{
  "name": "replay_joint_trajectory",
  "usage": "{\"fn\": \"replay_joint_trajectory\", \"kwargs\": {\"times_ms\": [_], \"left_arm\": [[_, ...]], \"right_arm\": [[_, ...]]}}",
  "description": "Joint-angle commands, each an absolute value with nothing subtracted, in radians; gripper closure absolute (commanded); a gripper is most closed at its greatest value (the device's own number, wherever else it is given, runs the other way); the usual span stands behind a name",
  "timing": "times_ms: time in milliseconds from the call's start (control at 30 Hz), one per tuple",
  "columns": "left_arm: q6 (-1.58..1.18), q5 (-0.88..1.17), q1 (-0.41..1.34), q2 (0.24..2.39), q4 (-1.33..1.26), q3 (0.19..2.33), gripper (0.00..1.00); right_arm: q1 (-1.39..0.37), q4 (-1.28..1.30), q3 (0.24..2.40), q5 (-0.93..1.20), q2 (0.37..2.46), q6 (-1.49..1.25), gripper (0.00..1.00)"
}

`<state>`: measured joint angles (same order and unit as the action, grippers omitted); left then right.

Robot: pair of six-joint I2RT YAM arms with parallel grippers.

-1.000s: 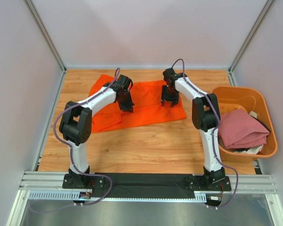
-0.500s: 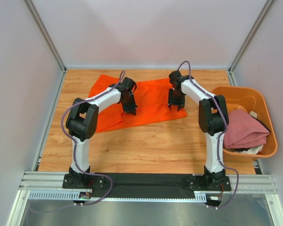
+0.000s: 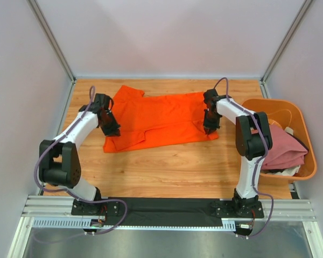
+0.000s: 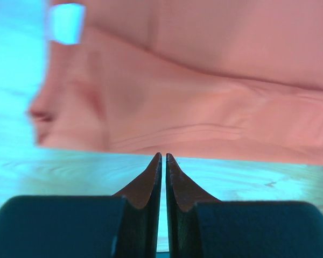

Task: Fold and stack the t-shirts
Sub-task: Fold the tshirt

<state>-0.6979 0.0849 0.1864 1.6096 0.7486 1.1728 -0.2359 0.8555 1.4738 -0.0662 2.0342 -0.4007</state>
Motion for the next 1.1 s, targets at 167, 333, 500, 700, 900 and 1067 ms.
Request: {"fn": "replay_joint_trajectory", "kwargs": {"times_ms": [167, 333, 500, 700, 900, 1067], "left_arm": [[-0.638, 0.067, 0.072, 1.506, 0.750, 1.000, 0.90], [-0.631, 0.028, 0.055, 1.367, 0.758, 0.942, 0.91], [-0.559, 0.095, -0.031, 1.308, 0.749, 0.922, 0.80], [-0.522, 0.282, -0.081, 1.407, 0.660, 0.919, 0.75], [-0.558, 0.298, -0.081, 1.485, 0.575, 0.931, 0.69], [-0.561, 0.291, -0.081, 1.531, 0.555, 0.989, 0.69]], "right_arm": [[-0.235, 0.831, 1.325, -0.118, 1.961, -0.374, 0.78], [-0.250, 0.861, 1.368, -0.084, 1.902, -0.353, 0.64], [-0.389, 0.865, 1.503, 0.083, 1.885, -0.374, 0.30], [-0.583, 0.808, 1.765, 0.314, 2.060, -0.466, 0.28], [-0.637, 0.759, 1.900, 0.434, 2.212, -0.584, 0.41], [-0.635, 0.759, 1.904, 0.443, 2.232, -0.574, 0.39]]}}
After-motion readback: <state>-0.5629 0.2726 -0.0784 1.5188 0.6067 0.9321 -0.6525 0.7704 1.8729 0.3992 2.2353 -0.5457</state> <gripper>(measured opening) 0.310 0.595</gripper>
